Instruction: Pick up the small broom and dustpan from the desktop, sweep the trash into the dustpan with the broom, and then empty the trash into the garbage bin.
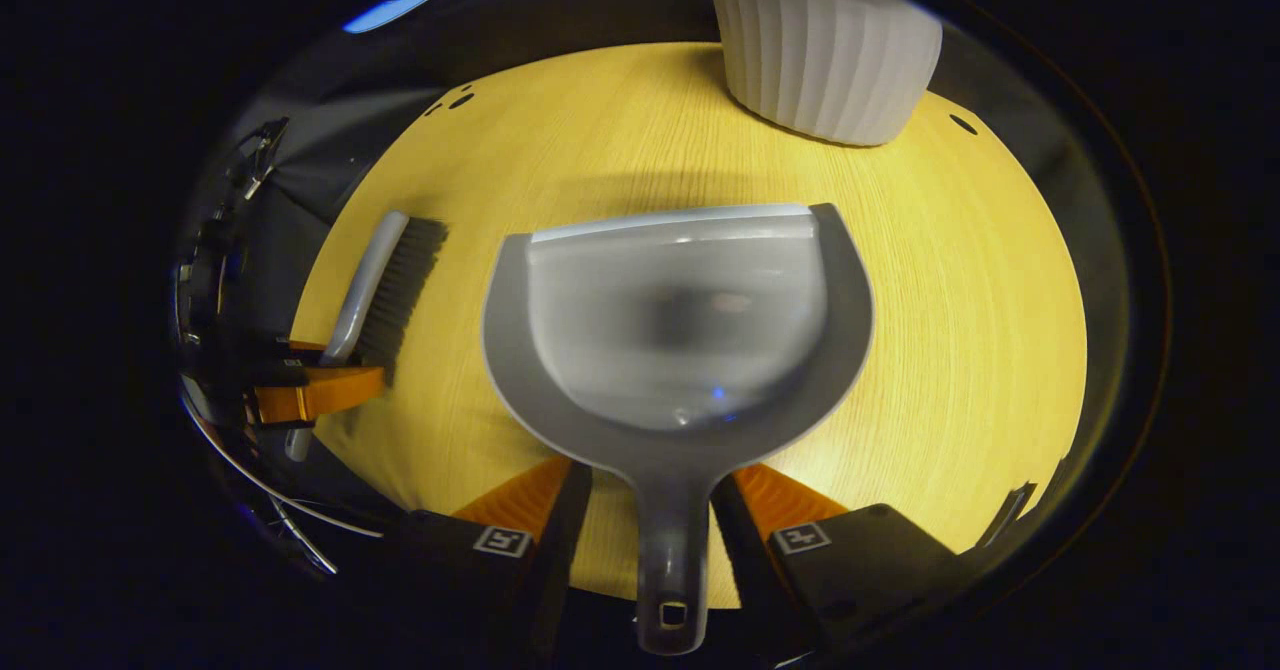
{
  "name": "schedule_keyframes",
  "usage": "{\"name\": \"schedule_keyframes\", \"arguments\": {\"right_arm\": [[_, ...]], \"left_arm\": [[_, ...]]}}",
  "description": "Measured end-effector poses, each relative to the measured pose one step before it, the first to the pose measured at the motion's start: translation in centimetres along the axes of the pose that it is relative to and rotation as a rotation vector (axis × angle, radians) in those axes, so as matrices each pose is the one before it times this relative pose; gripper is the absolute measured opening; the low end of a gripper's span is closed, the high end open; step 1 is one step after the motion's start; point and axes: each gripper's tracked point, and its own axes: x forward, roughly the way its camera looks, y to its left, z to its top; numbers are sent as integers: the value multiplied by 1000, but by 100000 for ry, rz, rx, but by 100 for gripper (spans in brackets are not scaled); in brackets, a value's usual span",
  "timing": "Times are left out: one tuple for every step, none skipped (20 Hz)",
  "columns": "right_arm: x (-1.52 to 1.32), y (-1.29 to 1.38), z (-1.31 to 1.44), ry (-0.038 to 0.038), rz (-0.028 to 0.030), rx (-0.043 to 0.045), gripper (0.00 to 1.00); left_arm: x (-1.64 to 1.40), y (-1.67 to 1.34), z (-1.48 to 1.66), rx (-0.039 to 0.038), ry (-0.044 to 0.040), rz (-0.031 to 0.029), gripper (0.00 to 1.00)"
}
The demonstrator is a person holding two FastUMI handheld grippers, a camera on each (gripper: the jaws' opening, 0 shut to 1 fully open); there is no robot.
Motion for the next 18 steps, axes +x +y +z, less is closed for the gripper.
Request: {"name": "schedule_keyframes", "arguments": {"right_arm": [[-460, 186, 103, -622, 762, -697, 80], [-476, 142, 205, -489, 22, -661, 89], [-804, 141, 121, -1275, 634, -1139, 100], [-736, 310, 9, -1037, 560, -1508, 99], [-1083, 168, 311, -1824, 214, -2622, 99], [-1158, 88, 795, -3457, -172, -2929, 99], [-1818, -134, 938, -4751, -1083, -3868, 99], [-1365, -102, 1017, -4628, -996, -2170, 99], [-1432, 21, 1178, -5755, -631, -1221, 99], [-1528, -30, 1560, -6417, -488, -309, 99], [-1545, -80, 1666, -7303, -297, 168, 99], [-1364, -137, 2105, -8248, -774, 348, 99], [-1001, -185, 1924, -8495, -1055, 508, 99], [-986, 91, 2016, -7794, 456, 867, 99], [-1261, 366, 1751, -6357, 1358, 1186, 99], [-998, 392, 1481, -6157, 1175, 827, 99], [-696, 142, 1266, -6031, 709, -247, 99], [-594, 56, 1186, -5213, 157, -1588, 99]], "left_arm": [[-474, -279, 155, -229, -1408, -805, 66], [-140, -147, 111, 50, -1688, -154, 89], [-1292, -319, -108, 456, -1423, -186, 98], [-835, -99, 220, -883, -2482, 778, 97], [-1479, -49, 216, -2157, -3424, 950, 96], [-1271, -101, 122, -1904, -2890, 354, 96], [-1240, -312, 219, -1369, -2867, -467, 96], [-1375, -241, 185, -1070, -3308, 368, 96], [-1488, -138, 687, -509, -5425, 1202, 96], [-1611, -205, 932, -315, -6532, 1504, 96], [-1542, -389, 1298, -383, -7734, 625, 96], [-1344, -686, 1227, -836, -7815, 477, 96], [-1273, -743, 1466, -715, -7751, 105, 96], [-1106, -938, 1268, -227, -6630, -299, 96], [-1332, -694, 1239, 124, -6358, 899, 96], [-1323, -328, 1523, 735, -7851, 1662, 96], [-1163, -156, 1712, 1293, -9232, 1607, 92], [-1071, -591, 1856, 1462, -9065, 1440, 96]]}}
